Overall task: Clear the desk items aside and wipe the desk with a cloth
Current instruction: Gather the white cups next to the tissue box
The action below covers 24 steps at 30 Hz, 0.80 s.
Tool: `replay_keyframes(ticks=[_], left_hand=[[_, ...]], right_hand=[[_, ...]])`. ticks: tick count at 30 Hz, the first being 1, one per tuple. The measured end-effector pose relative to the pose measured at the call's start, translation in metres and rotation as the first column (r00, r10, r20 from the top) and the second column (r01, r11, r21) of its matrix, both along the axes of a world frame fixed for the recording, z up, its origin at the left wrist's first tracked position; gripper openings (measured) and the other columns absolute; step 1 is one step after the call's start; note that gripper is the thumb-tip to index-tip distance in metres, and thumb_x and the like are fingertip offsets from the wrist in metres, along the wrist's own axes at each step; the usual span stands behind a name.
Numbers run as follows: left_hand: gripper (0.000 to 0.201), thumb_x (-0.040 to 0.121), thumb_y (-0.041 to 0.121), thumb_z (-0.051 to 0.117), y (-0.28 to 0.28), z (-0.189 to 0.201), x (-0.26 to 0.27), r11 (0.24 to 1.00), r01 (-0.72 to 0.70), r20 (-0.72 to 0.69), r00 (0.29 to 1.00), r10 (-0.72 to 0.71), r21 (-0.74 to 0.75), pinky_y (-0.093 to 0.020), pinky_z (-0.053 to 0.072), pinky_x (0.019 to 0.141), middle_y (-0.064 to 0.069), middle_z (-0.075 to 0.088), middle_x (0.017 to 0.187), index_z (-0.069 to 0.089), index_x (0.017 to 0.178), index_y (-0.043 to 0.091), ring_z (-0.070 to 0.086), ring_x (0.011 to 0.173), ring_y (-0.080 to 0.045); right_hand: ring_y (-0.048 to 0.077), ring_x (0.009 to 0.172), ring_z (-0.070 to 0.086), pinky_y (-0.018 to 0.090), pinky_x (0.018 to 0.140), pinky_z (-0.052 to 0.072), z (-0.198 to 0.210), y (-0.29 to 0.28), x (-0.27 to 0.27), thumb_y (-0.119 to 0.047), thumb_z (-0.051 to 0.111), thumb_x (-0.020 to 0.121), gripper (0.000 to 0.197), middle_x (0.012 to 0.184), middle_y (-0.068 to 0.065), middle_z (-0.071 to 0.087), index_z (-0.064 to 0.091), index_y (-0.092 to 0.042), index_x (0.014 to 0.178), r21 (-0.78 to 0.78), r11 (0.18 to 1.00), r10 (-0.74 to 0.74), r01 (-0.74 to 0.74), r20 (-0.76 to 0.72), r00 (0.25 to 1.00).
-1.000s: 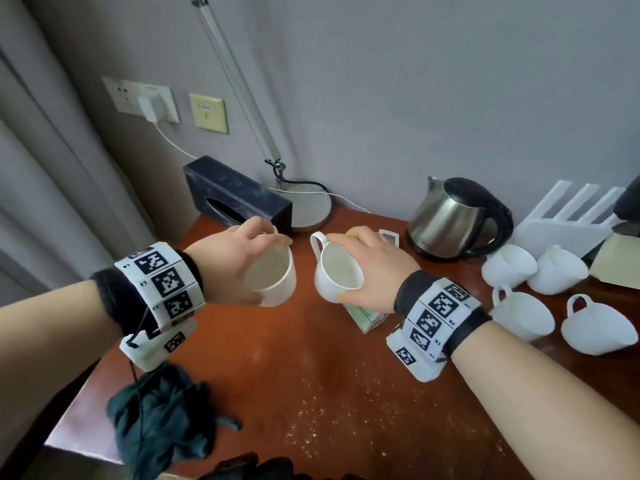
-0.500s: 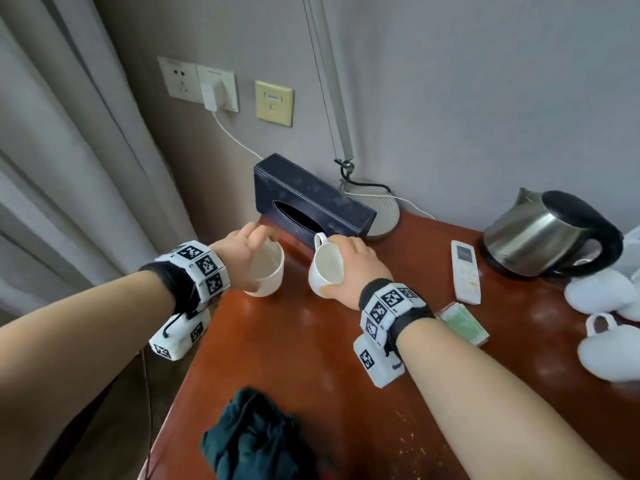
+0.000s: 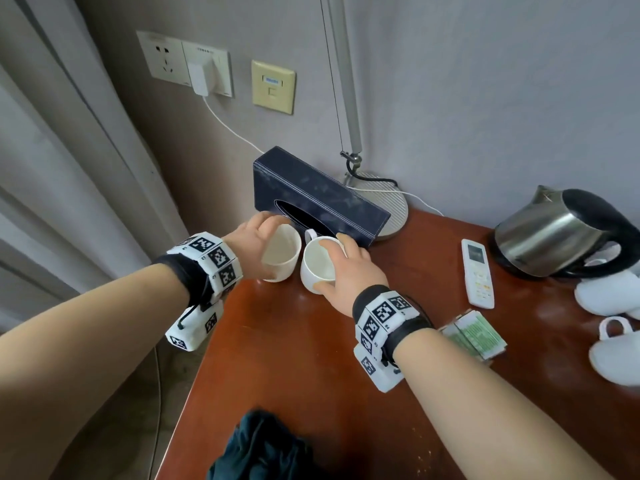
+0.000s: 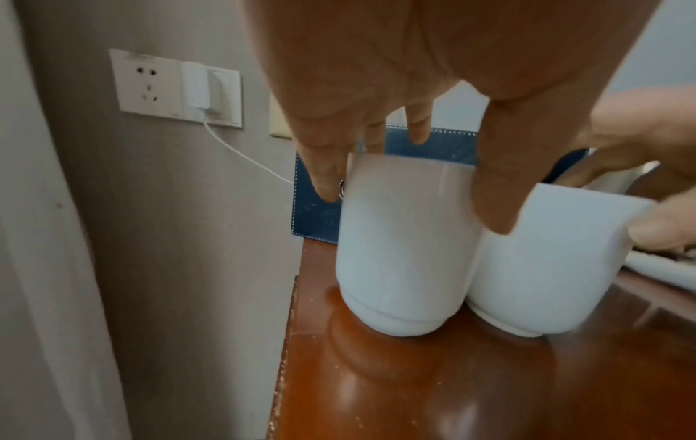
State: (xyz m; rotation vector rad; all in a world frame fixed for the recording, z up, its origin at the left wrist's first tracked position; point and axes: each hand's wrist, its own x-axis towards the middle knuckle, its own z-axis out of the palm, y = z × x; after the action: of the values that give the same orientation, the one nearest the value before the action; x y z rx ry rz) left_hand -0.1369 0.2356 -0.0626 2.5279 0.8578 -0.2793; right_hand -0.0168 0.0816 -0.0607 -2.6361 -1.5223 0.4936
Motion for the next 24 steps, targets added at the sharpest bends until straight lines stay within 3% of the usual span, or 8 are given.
replay_keyframes(ticks=[3, 10, 15, 18, 24], left_hand=[[0.090, 0.077, 0.036, 0.073, -0.003, 0.002, -0.002, 0.997, -0.077, 0.000, 0.997, 0.077, 0.002, -0.035, 0.040, 0.101, -0.002, 0.023, 0.147, 0.015, 0.145, 0.028, 0.036, 0.130, -0.024], [0.092, 0.075, 0.032, 0.074, -0.004, 0.006, 0.001, 0.992, -0.129, -0.016, 0.992, 0.129, -0.005, -0.037, 0.047, 0.094, -0.002, 0.030, 0.143, 0.016, 0.146, 0.023, 0.045, 0.122, -0.026], [0.090, 0.079, 0.029, 0.071, -0.008, 0.007, 0.002, 0.992, -0.126, -0.034, 0.991, 0.126, 0.004, -0.037, 0.046, 0.096, -0.003, 0.024, 0.149, 0.012, 0.147, 0.025, 0.043, 0.126, -0.026], [0.090, 0.081, 0.028, 0.069, -0.013, 0.008, 0.002, 0.991, -0.133, -0.041, 0.990, 0.134, 0.014, -0.039, 0.042, 0.103, -0.003, 0.018, 0.153, 0.009, 0.148, 0.026, 0.035, 0.132, -0.027], [0.091, 0.085, 0.030, 0.066, -0.033, 0.024, -0.003, 0.992, -0.109, 0.009, 0.994, 0.109, 0.070, -0.040, 0.015, 0.117, -0.004, -0.010, 0.158, 0.001, 0.149, 0.029, -0.004, 0.146, -0.023]], right_hand=[[0.026, 0.123, 0.039, 0.038, 0.089, 0.046, 0.002, -0.001, 0.002, -0.035, 0.060, 0.086, 0.062, 0.149, -0.002, 0.022, 0.028, -0.027, 0.139, 0.004, 1.000, 0.007, -0.007, 0.034, 0.999], [0.027, 0.122, 0.037, 0.034, 0.073, 0.044, -0.001, 0.012, -0.003, -0.031, 0.062, 0.087, 0.061, 0.152, 0.000, 0.011, 0.028, -0.027, 0.138, -0.002, 0.999, -0.046, 0.046, 0.078, 0.996], [0.027, 0.122, 0.038, 0.036, 0.075, 0.047, -0.001, 0.014, -0.004, -0.032, 0.060, 0.087, 0.061, 0.151, 0.001, 0.012, 0.027, -0.027, 0.138, -0.001, 0.999, -0.050, 0.051, 0.091, 0.995], [0.027, 0.124, 0.038, 0.037, 0.077, 0.047, 0.002, 0.009, -0.003, -0.032, 0.059, 0.088, 0.062, 0.151, 0.002, 0.011, 0.025, -0.028, 0.139, -0.001, 0.999, -0.048, 0.049, 0.079, 0.996], [0.028, 0.128, 0.036, 0.039, 0.088, 0.047, 0.019, -0.013, 0.000, -0.031, 0.057, 0.088, 0.061, 0.152, 0.003, 0.013, 0.025, -0.029, 0.141, 0.044, 0.999, -0.018, 0.015, 0.059, 0.998]])
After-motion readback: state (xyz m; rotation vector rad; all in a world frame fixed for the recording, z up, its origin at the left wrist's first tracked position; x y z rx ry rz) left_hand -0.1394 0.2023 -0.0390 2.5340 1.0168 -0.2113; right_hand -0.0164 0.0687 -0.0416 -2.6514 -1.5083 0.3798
